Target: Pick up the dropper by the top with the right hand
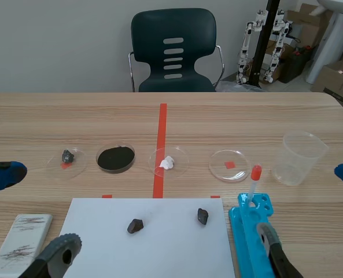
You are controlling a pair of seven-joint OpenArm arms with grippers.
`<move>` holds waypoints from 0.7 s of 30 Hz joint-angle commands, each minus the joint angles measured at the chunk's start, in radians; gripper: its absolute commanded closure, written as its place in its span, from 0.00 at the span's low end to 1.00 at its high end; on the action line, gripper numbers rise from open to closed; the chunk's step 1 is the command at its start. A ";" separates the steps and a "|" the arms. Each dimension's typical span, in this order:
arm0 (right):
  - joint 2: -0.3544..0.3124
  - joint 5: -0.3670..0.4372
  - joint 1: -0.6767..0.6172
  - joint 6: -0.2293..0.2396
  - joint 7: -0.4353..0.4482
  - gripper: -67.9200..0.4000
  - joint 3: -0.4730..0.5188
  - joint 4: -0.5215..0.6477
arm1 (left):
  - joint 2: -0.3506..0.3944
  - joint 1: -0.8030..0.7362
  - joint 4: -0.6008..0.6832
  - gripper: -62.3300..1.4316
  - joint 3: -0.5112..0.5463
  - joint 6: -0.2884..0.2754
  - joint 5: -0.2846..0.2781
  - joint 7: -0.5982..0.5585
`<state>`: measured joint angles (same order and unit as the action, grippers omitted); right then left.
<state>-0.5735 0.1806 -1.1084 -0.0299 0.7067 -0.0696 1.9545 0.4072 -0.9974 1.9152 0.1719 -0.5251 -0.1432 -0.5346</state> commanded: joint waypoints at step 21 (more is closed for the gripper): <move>0.000 0.033 0.419 0.224 0.119 0.04 -0.057 -0.372 | -0.002 0.001 0.023 0.00 -0.001 -0.002 -0.013 -0.018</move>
<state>-0.5728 0.2066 -0.7040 0.1867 0.8104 -0.1230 1.5703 0.4072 -0.9974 1.9152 0.1719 -0.5251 -0.1432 -0.5346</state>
